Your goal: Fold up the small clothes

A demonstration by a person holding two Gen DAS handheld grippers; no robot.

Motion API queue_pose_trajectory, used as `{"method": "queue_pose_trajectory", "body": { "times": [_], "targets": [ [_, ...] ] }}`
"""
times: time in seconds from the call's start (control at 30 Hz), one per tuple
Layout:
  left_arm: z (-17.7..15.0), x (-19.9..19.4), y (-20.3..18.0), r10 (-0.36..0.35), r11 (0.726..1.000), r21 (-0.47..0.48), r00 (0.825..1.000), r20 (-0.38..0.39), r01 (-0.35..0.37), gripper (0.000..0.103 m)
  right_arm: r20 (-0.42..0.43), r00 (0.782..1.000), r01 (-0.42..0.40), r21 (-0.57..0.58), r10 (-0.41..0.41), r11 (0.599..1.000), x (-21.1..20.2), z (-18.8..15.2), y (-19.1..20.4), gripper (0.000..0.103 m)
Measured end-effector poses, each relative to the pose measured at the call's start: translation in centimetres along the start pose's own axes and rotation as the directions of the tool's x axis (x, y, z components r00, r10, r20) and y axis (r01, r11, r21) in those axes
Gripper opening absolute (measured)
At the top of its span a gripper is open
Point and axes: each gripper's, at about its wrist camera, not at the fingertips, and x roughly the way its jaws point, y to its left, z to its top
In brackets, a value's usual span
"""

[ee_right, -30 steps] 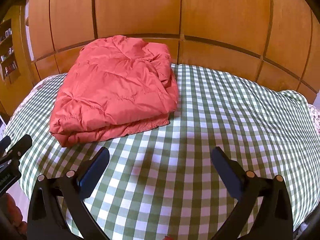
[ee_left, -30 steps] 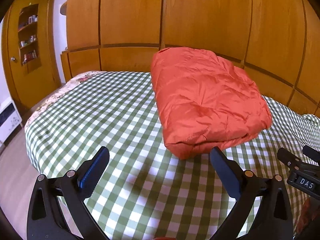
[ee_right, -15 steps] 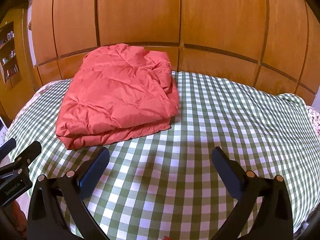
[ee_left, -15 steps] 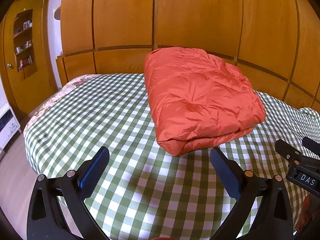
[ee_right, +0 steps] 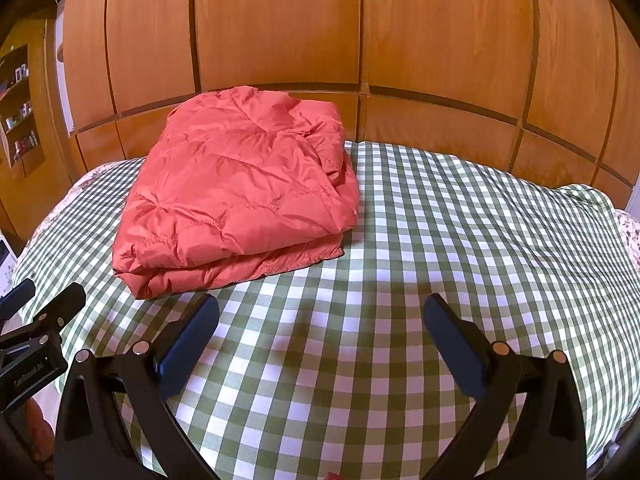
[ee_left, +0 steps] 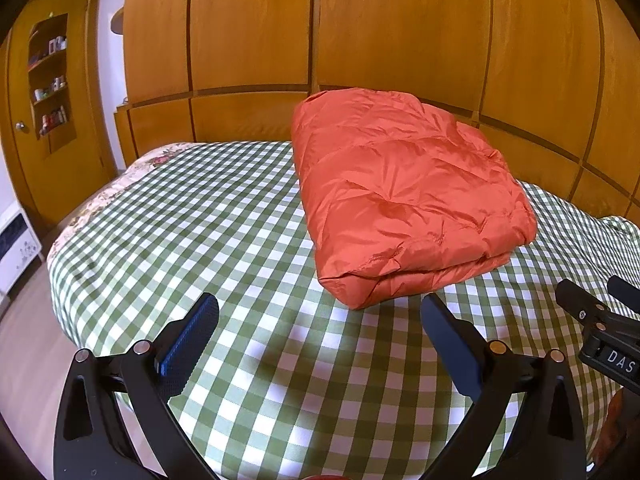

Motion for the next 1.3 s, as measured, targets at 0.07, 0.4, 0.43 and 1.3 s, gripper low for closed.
{"method": "queue_pose_trajectory", "body": {
  "times": [0.07, 0.4, 0.43, 1.3],
  "targets": [
    [-0.01, 0.10, 0.03, -0.001, 1.000, 0.001, 1.000, -0.003, 0.001, 0.100, -0.002, 1.000, 0.003, 0.002, -0.003, 1.000, 0.02, 0.02, 0.02, 0.101],
    [-0.16, 0.25, 0.03, 0.002, 1.000, 0.006, 1.000, -0.008, -0.002, 0.100, -0.006, 1.000, 0.000, 0.002, 0.000, 1.000, 0.27, -0.15, -0.08, 0.101],
    [-0.18, 0.29, 0.06, 0.002, 1.000, 0.005, 1.000, -0.009, -0.002, 0.100, -0.006, 1.000, -0.001, 0.002, 0.001, 1.000, 0.27, -0.14, -0.10, 0.101],
    [-0.29, 0.66, 0.58, 0.010, 1.000, 0.011, 1.000, -0.009, -0.010, 0.100, -0.023, 1.000, -0.008, 0.003, 0.008, 1.000, 0.79, -0.50, -0.21, 0.101]
  ]
}}
